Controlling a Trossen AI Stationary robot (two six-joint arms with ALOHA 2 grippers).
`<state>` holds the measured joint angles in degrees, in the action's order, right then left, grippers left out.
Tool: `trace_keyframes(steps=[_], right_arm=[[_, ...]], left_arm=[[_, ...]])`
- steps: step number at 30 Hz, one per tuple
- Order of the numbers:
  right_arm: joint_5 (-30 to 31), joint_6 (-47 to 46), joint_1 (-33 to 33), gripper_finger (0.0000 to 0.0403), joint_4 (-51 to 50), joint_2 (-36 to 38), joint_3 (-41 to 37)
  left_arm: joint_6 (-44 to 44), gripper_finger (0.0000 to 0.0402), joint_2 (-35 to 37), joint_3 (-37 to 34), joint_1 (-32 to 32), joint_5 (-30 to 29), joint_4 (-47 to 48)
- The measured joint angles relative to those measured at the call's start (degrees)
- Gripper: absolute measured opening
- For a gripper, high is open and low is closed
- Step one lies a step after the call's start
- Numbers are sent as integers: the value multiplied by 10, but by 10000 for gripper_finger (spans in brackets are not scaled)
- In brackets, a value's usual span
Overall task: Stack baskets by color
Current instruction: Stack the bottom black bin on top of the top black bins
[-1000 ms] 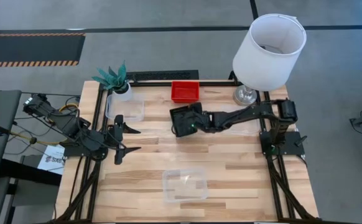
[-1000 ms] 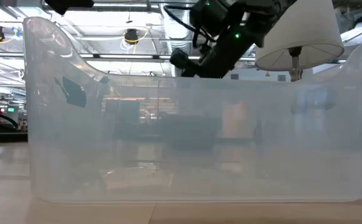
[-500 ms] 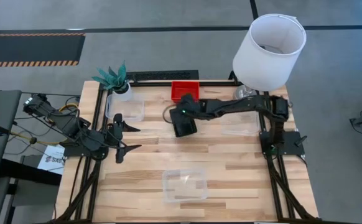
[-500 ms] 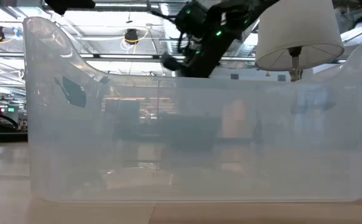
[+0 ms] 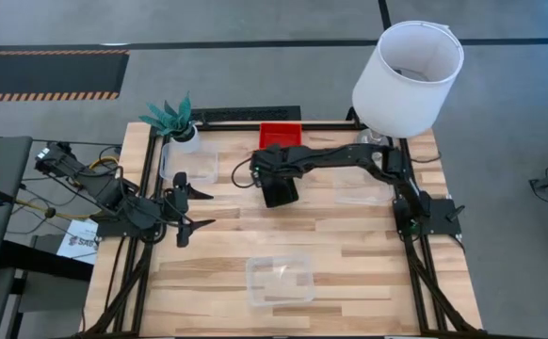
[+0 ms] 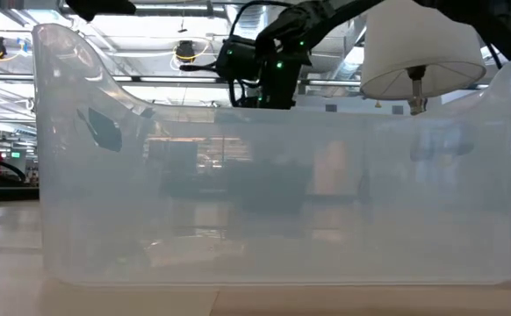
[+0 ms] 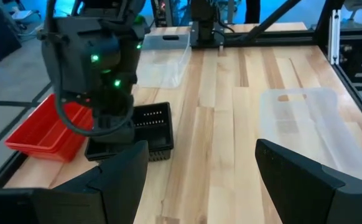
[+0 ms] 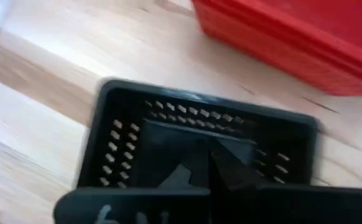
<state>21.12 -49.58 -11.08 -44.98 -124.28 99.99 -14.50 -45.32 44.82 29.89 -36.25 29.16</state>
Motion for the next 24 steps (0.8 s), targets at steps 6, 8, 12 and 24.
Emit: trace_keyframes(steps=[6,8,12,24], right_arm=[[17,-26,-4,3,-50,1,1],[24,-35,-7,2,-53,4,2],[28,-50,-7,2,-75,2,1],[49,-113,-3,4,-130,2,1]], left_arm=[[7,283,0,0,0,-1,4],[8,283,-1,0,0,0,7],[10,283,-1,0,0,-1,6],[7,283,-1,0,0,0,5]])
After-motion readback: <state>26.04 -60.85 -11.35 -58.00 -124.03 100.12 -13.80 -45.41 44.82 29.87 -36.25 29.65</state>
